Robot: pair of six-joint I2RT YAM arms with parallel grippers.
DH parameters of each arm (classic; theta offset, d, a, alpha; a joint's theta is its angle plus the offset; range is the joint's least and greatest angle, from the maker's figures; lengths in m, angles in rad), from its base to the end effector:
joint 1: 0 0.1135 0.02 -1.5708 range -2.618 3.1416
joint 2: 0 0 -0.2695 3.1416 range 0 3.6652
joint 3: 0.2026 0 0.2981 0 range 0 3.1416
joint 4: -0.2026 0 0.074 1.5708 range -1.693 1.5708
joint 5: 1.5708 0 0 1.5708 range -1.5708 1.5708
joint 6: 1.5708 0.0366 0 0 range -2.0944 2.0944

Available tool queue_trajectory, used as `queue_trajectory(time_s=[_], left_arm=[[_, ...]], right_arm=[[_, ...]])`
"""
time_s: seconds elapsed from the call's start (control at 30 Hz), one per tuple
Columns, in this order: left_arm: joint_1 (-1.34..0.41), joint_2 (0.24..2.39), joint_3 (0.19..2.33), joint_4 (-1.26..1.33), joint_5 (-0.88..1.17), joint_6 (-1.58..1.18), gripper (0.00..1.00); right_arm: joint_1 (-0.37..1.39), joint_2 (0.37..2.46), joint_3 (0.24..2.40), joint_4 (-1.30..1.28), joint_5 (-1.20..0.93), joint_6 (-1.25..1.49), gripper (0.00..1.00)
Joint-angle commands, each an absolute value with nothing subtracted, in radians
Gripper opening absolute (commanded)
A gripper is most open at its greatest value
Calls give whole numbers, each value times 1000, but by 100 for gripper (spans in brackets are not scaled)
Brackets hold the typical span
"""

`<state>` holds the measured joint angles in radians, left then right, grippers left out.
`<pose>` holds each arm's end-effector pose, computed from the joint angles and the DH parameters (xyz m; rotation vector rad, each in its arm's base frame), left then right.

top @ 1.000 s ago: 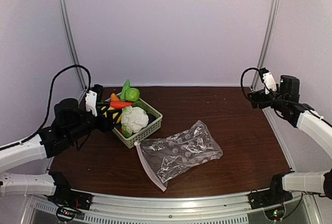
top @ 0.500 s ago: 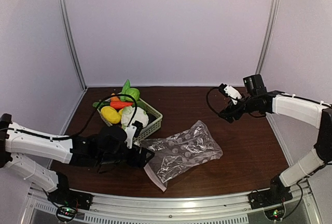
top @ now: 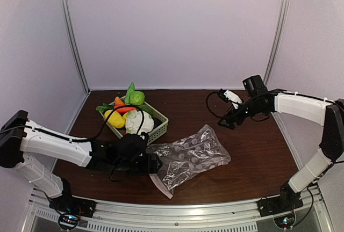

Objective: Place the food in the zip-top bag and seal the zipper
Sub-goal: Adjust the zipper food storage bag at the center of the board.

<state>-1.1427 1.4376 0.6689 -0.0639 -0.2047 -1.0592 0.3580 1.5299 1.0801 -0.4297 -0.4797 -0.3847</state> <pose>0.1353 -0.2787 0.1395 0.0052 2.5314 -0.7548 0.3368 0.1440 0.2278 -1.0625 2.1489 0.5725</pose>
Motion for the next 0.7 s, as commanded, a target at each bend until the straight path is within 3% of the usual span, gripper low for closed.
queue_trajectory(time_s=[0.0,0.13,0.33,0.67], left_arm=[[-1150,1469,726,-176,-207,-1168,77],[-1173,1440,729,-214,-251,-1194,84],[-1220,1350,713,-256,-333,-1223,84],[-1204,1409,701,-171,-340,-1248,78]], right_arm=[[365,1490,1143,-539,-531,-368,93],[375,1438,1130,-557,-531,-362,92],[438,1481,1104,-541,-481,-367,94],[451,1668,1222,-602,-636,-332,95]])
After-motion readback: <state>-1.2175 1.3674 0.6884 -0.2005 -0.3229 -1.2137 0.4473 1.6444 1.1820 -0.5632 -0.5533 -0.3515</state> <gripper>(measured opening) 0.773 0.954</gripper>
